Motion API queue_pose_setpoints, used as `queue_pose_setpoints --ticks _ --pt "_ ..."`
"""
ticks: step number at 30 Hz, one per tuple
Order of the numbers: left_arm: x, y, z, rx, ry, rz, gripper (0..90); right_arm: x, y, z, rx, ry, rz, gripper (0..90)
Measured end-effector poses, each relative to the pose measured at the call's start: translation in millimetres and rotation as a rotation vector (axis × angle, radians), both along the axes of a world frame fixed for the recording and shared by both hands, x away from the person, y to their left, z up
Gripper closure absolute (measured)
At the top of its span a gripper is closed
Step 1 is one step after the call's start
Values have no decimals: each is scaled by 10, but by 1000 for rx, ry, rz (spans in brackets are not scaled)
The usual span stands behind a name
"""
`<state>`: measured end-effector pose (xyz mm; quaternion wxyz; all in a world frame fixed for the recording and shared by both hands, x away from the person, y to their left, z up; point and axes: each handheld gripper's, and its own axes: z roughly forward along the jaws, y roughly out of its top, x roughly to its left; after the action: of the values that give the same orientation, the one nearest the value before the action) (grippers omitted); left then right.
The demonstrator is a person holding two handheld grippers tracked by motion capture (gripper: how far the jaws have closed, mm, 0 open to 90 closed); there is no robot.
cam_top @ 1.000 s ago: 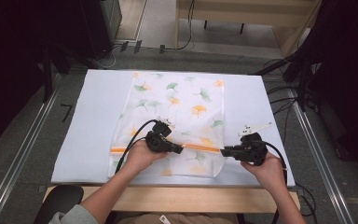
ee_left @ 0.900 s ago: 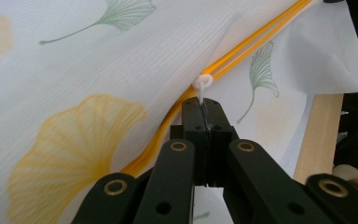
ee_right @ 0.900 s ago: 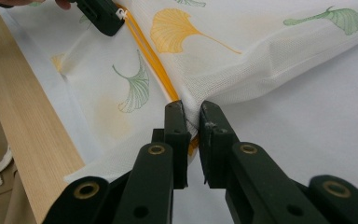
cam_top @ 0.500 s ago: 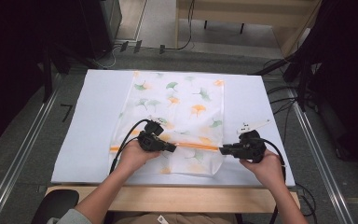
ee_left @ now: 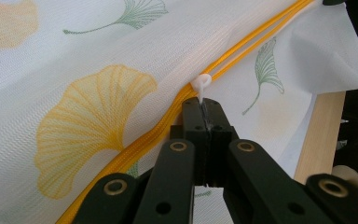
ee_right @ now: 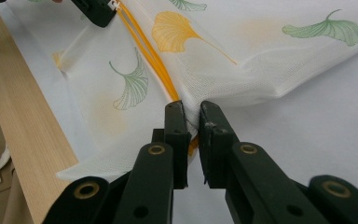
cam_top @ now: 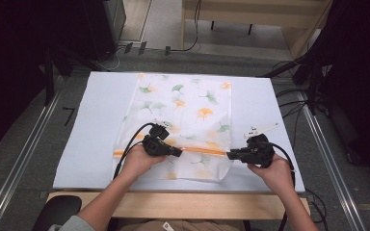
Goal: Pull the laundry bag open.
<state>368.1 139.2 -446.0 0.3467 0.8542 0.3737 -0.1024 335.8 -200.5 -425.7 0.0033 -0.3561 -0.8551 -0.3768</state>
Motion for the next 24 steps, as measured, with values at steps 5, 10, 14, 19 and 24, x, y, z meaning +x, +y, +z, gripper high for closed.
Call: queue_pose_setpoints --ticks 5,10,14,19,24 --pt "0 1 4 3 1 -1 900 0 -2 -1 2 -1 3 846" --pt "-2 9 16 -3 6 0 900 2 -3 0 4 -1 4 846" --pt "-3 13 33 -3 3 -2 900 3 -3 0 4 -1 4 846" --pt "10 54 34 10 8 3 900 3 -11 -3 2 2 2 846" --pt "-10 162 61 23 11 13 900 1 -14 -2 -2 -1 0 845"
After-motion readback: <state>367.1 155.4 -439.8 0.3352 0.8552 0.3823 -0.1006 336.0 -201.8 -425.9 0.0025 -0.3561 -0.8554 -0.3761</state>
